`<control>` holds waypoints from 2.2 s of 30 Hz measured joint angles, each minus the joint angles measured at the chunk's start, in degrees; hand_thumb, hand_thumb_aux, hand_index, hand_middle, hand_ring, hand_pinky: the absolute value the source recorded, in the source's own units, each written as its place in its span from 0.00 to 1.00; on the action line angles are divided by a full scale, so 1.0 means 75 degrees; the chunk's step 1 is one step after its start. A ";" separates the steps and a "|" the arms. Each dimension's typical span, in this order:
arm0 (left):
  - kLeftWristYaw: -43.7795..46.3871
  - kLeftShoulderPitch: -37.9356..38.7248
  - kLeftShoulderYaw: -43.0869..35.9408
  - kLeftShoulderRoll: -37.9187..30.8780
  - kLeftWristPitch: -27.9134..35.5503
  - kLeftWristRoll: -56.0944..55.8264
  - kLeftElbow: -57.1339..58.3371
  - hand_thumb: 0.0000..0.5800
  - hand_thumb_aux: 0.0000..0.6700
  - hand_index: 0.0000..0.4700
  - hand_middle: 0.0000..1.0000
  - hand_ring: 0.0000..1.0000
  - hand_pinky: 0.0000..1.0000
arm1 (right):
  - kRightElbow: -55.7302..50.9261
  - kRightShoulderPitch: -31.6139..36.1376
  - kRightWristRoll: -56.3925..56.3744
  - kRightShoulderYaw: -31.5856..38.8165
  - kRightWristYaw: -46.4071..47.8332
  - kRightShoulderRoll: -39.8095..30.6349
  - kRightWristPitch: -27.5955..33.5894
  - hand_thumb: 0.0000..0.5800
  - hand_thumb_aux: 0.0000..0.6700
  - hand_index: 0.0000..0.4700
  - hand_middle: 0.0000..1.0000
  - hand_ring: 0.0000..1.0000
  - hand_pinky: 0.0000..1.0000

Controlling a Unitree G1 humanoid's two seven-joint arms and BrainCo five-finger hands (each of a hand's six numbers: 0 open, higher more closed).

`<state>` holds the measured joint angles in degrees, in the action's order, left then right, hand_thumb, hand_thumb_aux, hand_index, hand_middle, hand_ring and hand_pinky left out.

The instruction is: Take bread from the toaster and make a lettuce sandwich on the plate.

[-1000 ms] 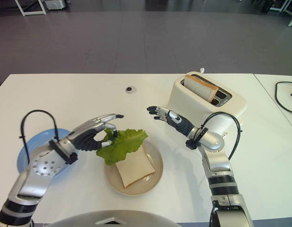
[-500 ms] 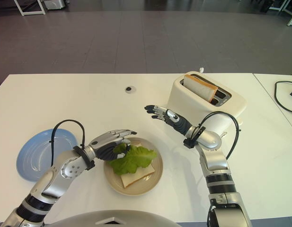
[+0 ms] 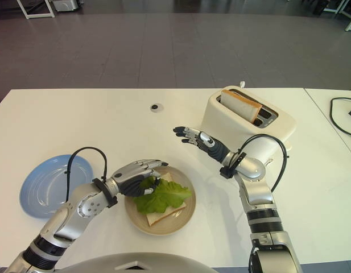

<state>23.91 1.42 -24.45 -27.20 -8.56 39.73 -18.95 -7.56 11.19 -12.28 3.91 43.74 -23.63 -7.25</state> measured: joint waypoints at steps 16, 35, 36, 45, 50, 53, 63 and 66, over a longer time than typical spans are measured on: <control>-0.0533 0.1160 0.1992 0.0374 -0.0038 -0.2275 -0.1818 0.00 0.00 0.00 0.00 0.00 0.00 | 0.0957 0.0690 0.1292 -0.0470 -0.0817 -0.0626 -0.1570 0.00 0.00 0.00 0.00 0.00 0.00; -0.1242 0.3095 0.3011 0.2371 -0.1555 -0.6649 -0.0810 0.00 0.00 0.00 0.00 0.00 0.00 | -0.4759 0.3596 0.6647 0.0416 -0.5077 -0.3989 -0.4017 0.45 0.26 0.26 0.00 0.00 0.00; -0.1234 0.3096 0.2989 0.2372 -0.1559 -0.6638 -0.0771 0.00 0.00 0.00 0.00 0.00 0.00 | -0.4827 0.3604 0.6646 0.0476 -0.5099 -0.4010 -0.4079 0.84 0.60 0.60 0.00 0.00 0.00; -0.1245 0.3071 0.2993 0.2359 -0.1617 -0.6343 -0.0473 0.00 0.00 0.00 0.00 0.00 0.00 | -0.4846 0.3598 0.6329 0.0692 -0.5032 -0.3954 -0.4642 1.00 1.00 1.00 0.00 0.00 0.00; -0.1270 0.3068 0.3024 0.2358 -0.1617 -0.6251 -0.0469 0.00 0.00 0.00 0.00 0.00 0.00 | -0.4759 0.3503 0.5884 0.0688 -0.4787 -0.3851 -0.4726 1.00 1.00 1.00 0.00 0.00 0.00; -0.1287 0.3070 0.3035 0.2355 -0.1621 -0.6176 -0.0463 0.00 0.00 0.00 0.00 0.00 0.00 | -0.4495 0.3373 0.5159 0.0519 -0.4314 -0.3726 -0.4604 1.00 1.00 1.00 0.00 0.00 0.00; -0.1400 0.3078 0.3049 0.2293 -0.2255 -0.5396 -0.0442 0.00 0.00 0.00 0.00 0.00 0.00 | -0.3352 0.4586 0.0049 -0.1482 -0.0686 -0.3427 -0.1911 1.00 1.00 1.00 0.00 0.00 0.00; -0.1462 0.3088 0.3062 0.2262 -0.2531 -0.5109 -0.0449 0.00 0.00 0.00 0.00 0.00 0.00 | -0.2531 0.4626 -0.1270 -0.1539 0.0870 -0.3411 -0.0558 1.00 1.00 1.00 0.00 0.00 0.00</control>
<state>12.95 24.58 -1.49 -10.23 -27.54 1.41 -22.31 -26.54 45.89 -21.81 -7.63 50.26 -49.21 -11.43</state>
